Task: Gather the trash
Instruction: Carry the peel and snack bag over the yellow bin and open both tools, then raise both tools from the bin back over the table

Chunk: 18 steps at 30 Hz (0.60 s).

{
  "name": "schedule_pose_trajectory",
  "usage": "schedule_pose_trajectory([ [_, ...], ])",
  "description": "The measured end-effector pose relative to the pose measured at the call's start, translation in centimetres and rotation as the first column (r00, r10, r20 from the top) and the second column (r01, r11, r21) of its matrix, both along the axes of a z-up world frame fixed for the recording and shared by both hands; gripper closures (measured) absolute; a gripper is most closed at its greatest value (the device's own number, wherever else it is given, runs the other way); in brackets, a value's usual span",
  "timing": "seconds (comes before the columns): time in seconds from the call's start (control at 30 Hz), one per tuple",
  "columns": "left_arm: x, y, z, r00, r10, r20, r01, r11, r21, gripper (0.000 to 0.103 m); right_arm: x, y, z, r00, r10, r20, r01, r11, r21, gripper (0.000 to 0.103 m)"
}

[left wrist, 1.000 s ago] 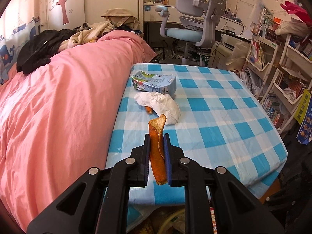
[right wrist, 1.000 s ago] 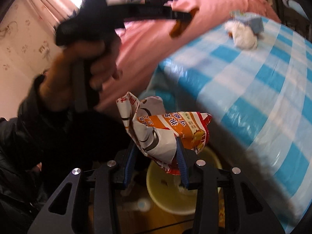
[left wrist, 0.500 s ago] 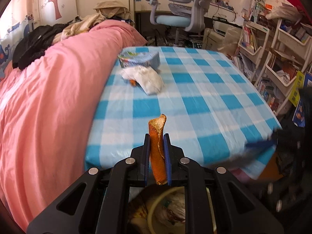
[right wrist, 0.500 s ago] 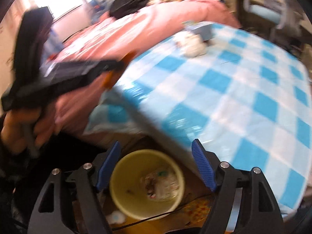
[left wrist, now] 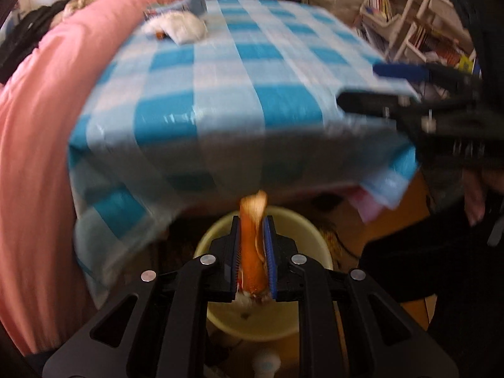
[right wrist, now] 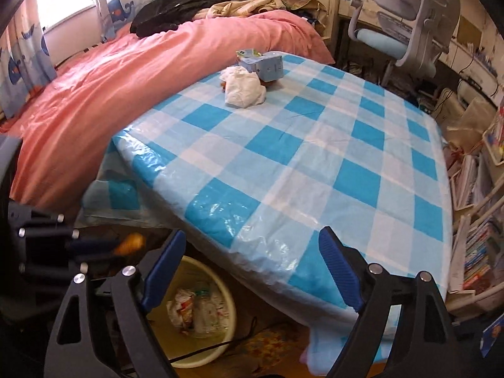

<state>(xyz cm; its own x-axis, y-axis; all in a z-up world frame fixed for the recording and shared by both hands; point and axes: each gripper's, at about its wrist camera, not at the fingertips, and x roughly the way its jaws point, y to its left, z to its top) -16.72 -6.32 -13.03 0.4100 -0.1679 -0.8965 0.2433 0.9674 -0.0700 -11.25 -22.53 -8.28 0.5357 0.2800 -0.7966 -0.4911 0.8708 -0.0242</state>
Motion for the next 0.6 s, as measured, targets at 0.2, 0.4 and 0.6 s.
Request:
schedule_pose_trajectory([
  [0.2, -0.8, 0.4, 0.9, 0.995, 0.056, 0.087, -0.059, 0.998, 0.031, 0.046, -0.3, 0.0, -0.2, 1.0, -0.014, 0.022, 0.015, 0.999, -0.041, 0.014],
  [0.4, -0.3, 2.1, 2.7, 0.968, 0.164, 0.191, -0.172, 0.985, 0.023, 0.033, -0.4, 0.0, -0.3, 0.999, -0.026, 0.042, 0.028, 0.997, -0.069, 0.013],
  [0.6, -0.1, 3.6, 3.6, 0.941, 0.244, 0.233, -0.246, 0.969, -0.02, 0.031, -0.4, 0.3, -0.4, 0.998, -0.024, 0.051, 0.028, 0.996, -0.079, 0.012],
])
